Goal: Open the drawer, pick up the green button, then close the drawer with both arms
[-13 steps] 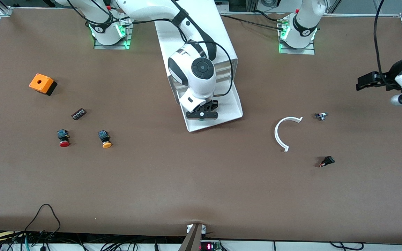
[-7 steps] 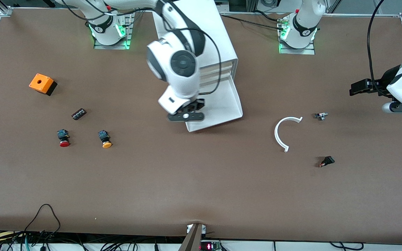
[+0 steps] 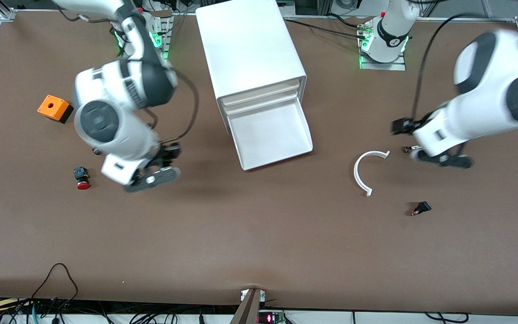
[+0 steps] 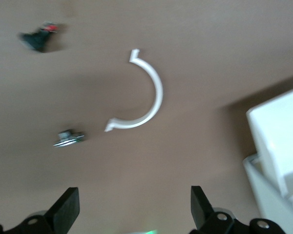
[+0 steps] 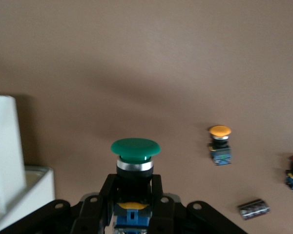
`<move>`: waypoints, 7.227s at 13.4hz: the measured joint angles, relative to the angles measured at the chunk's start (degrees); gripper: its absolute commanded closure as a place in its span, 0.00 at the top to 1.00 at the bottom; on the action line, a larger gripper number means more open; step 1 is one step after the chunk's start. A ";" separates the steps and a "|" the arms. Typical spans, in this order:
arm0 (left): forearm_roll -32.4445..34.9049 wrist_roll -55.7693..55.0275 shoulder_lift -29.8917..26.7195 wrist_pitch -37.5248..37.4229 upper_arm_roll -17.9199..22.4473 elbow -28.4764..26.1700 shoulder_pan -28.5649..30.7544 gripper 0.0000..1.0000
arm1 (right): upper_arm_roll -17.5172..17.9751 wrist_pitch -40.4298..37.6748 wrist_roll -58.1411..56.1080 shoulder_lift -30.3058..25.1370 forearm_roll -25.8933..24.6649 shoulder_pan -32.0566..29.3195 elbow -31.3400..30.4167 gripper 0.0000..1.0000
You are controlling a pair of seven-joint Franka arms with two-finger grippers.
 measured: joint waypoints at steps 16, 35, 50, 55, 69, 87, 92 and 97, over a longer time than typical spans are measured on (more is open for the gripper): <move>11.85 -53.00 21.85 39.71 -4.29 -0.07 -18.64 1.00 | -10.18 39.27 -21.68 -17.50 0.17 -4.92 -55.16 1.00; 0.31 -51.29 24.73 32.02 -7.30 -1.09 -22.19 1.00 | -9.42 -0.53 -16.68 -25.45 -0.13 -4.73 -15.48 1.00; -5.14 -48.29 24.77 25.15 -15.00 -1.07 -22.31 1.00 | 6.25 0.44 -18.21 -28.53 -4.01 -25.69 -16.95 1.00; -5.13 -48.16 24.65 24.74 -14.64 0.26 -20.05 1.00 | 6.33 1.93 -18.21 -28.56 -4.52 -25.71 -16.92 1.00; 11.76 -27.02 14.43 17.00 -13.76 6.24 -2.03 1.00 | 7.97 0.97 -10.22 -27.92 -4.42 -25.67 -15.70 1.00; 8.50 10.84 -12.06 0.52 4.19 -2.38 8.61 1.00 | 10.09 0.34 -9.21 -27.92 -4.43 -25.74 -15.40 1.00; 8.49 10.98 -17.49 -0.37 4.28 -6.09 8.72 1.00 | 9.99 0.29 -9.21 -27.90 -4.43 -25.81 -15.40 1.00; 5.49 10.97 -20.76 -2.07 4.74 -7.88 8.74 1.00 | 9.98 0.28 -9.21 -27.90 -4.43 -25.84 -15.40 1.00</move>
